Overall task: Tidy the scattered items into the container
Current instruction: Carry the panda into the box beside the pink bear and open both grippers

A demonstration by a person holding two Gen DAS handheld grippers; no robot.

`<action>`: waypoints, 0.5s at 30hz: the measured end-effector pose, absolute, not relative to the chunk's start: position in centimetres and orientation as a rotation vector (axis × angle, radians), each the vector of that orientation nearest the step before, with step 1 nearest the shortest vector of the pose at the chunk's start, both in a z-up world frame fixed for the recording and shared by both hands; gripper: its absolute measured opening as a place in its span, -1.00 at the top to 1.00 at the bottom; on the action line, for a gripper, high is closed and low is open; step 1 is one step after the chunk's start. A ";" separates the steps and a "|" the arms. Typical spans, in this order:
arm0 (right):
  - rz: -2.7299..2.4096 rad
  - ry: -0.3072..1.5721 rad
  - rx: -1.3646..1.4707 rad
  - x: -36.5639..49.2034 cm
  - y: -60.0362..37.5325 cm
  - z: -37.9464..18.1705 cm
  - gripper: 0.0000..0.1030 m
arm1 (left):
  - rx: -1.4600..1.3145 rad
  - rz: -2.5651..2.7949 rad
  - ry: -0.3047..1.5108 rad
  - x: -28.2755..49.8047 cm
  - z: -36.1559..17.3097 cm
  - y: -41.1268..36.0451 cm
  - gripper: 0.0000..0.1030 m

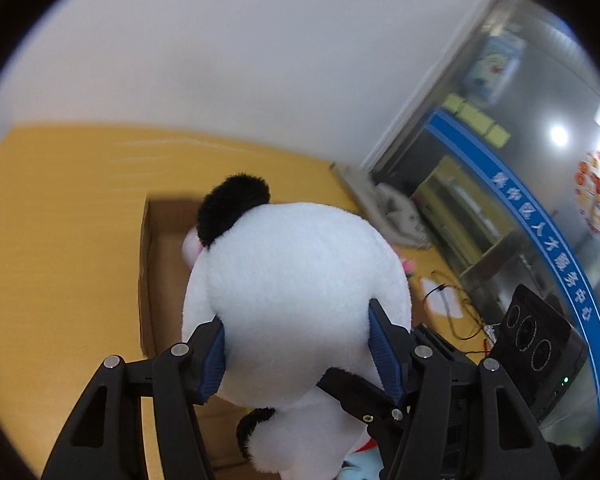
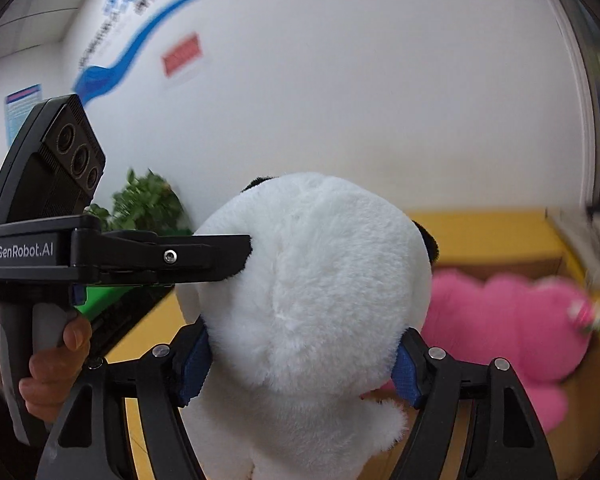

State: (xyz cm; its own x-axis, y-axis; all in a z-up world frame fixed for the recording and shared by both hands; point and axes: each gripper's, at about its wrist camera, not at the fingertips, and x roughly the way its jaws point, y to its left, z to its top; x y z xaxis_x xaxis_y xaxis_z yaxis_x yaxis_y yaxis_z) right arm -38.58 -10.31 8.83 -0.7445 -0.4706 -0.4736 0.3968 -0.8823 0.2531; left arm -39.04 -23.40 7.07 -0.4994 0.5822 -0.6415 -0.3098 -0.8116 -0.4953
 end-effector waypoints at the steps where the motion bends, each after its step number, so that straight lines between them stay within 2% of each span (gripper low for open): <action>1: -2.550 -0.210 0.822 -39.4 -10.9 6.8 -0.53 | -1.210 2.297 -0.451 -39.8 5.0 -23.6 -0.18; 4: -2.525 -0.234 0.999 -41.0 -12.4 2.4 -0.53 | -1.302 2.286 -0.463 -40.4 0.9 -24.0 -0.18; 7: -2.531 -0.187 1.066 -41.0 -13.7 1.0 -0.54 | -1.315 2.293 -0.444 -39.7 -0.1 -24.3 -0.24; 9: -2.531 -0.166 1.092 -40.9 -14.2 1.2 -0.61 | -1.328 2.299 -0.448 -39.4 -0.1 -24.9 -0.30; 11: -2.529 -0.165 1.125 -41.0 -14.2 1.5 -0.81 | -1.324 2.338 -0.404 -38.8 0.5 -24.6 -0.36; 15: -2.514 -0.139 1.136 -39.9 -13.4 2.9 -0.96 | -1.252 2.438 -0.369 -36.2 3.5 -24.8 -0.37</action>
